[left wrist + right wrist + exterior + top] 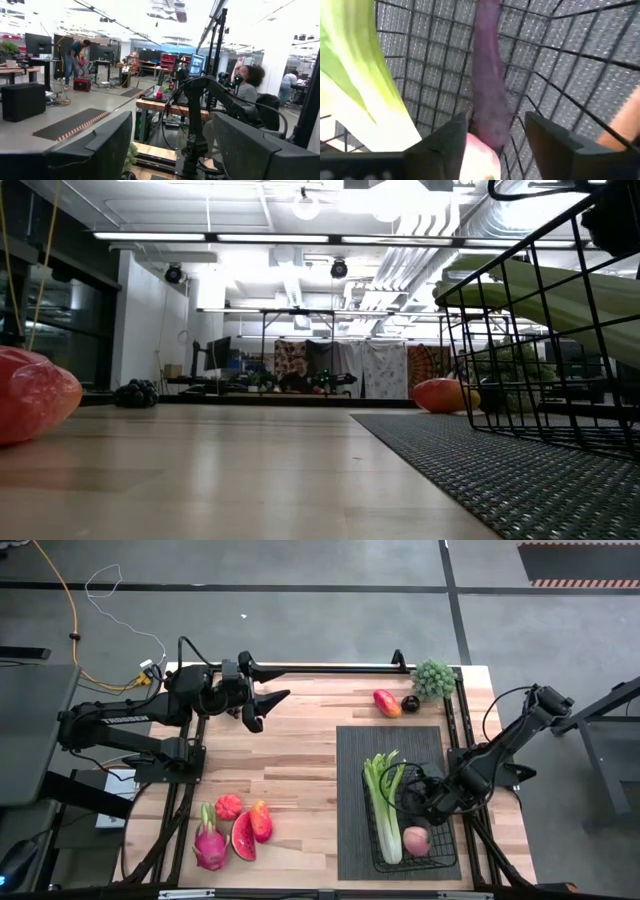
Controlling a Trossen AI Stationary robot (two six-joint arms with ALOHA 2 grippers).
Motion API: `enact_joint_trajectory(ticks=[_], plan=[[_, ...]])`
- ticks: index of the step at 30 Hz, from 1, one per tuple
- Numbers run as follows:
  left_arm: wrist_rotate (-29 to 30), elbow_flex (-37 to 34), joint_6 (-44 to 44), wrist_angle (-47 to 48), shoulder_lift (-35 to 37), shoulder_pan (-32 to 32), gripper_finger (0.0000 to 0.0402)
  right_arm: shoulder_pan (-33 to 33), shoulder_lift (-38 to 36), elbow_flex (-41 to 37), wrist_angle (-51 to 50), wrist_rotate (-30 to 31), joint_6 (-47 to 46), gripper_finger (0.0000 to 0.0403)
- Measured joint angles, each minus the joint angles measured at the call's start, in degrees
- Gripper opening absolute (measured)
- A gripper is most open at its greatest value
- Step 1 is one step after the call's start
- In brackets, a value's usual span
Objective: Build produce basket
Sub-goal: Put the bottom mango into the black wire basket
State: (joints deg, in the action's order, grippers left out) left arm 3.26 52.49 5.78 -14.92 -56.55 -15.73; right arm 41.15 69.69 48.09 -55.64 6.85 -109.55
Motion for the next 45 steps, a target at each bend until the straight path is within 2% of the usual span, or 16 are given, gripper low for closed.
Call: enact_joint_trajectory(ticks=[4,7,12,15,18,23,26,29,32,36,38,40,45], plan=[[-0.2,0.0,0.0,0.2,0.0,0.0,0.0266,0.0,0.0,4.3,-6.1,0.8,0.3,0.0241],[-1.4,0.0,-0.3,1.2,0.1,0.0,0.0266,0.0,0.0,10.5,-12.4,4.2,3.6,0.0261],[-2.9,0.0,1.1,5.2,2.0,0.0,0.0266,-1.5,-0.2,21.9,-17.0,14.4,14.0,0.0267],[-5.2,0.0,3.3,7.9,3.5,0.0,0.0266,-7.0,-0.2,24.0,-15.2,16.7,21.6,0.0267],[-7.6,0.0,5.5,10.3,5.4,0.0,0.0266,-15.3,-0.6,21.9,-5.7,14.2,36.5,0.0267],[-8.0,0.0,7.6,14.3,8.5,0.0,0.0266,-32.1,-0.8,14.1,19.1,-2.3,64.1,0.0267],[-7.7,0.0,7.6,15.6,9.6,0.0,0.0266,-40.6,-0.9,9.6,32.5,-9.6,74.6,0.0267],[-7.5,0.0,7.6,15.4,9.8,0.0,0.0266,-46.5,-2.3,5.5,44.0,-11.5,84.1,0.0267],[-7.4,0.0,8.2,15.2,9.5,0.0,0.0266,-50.9,-4.6,0.5,56.6,-12.3,88.7,0.0267],[-7.1,0.0,9.9,15.2,8.3,0.0,0.0266,-55.1,-8.0,-5.7,73.2,-16.7,88.6,0.0267],[-7.1,0.0,10.6,15.1,7.9,0.0,0.0266,-56.1,-9.4,-7.7,78.5,-18.1,88.0,0.0267],[-6.8,0.0,10.8,15.0,7.5,0.0,0.0266,-56.3,-10.4,-8.6,80.2,-19.0,88.4,0.0267],[-6.4,0.0,11.1,15.1,6.2,0.0,0.0266,-56.1,-11.3,-8.0,77.4,-20.4,92.3,0.0267]])
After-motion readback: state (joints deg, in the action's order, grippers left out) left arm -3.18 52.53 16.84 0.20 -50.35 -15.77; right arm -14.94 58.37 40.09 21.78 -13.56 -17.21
